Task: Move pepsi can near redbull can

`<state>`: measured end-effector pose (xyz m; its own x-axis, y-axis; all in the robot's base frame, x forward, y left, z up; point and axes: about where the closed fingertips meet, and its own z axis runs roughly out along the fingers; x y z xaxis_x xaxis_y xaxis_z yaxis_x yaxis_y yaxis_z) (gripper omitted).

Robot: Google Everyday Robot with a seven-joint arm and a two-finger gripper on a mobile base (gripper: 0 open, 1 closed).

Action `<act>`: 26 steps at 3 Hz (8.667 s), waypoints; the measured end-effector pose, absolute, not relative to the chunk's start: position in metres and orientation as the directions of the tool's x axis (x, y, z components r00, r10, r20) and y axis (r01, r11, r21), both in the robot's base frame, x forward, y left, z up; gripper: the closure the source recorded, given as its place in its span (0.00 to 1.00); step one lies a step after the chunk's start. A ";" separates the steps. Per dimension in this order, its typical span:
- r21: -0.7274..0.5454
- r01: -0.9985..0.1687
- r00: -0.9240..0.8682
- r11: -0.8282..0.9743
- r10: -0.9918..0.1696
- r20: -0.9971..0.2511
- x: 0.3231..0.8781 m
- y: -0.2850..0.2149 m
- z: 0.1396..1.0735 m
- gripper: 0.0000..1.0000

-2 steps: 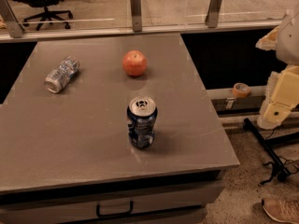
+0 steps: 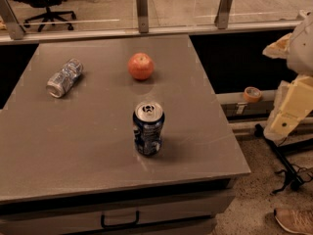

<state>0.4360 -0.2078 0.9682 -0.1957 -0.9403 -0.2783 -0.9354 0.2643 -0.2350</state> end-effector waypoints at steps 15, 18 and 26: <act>-0.076 -0.997 0.069 -0.004 -0.479 -0.875 0.473 0.065 0.848 1.00; -0.111 -0.991 0.062 0.080 -0.459 -0.886 0.560 0.143 0.857 1.00; -0.252 -0.968 0.216 -0.008 -0.542 -0.812 0.592 0.180 0.878 0.00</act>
Offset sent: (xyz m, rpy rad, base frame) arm -0.0338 0.1003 -0.0460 0.6899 -0.0967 0.2807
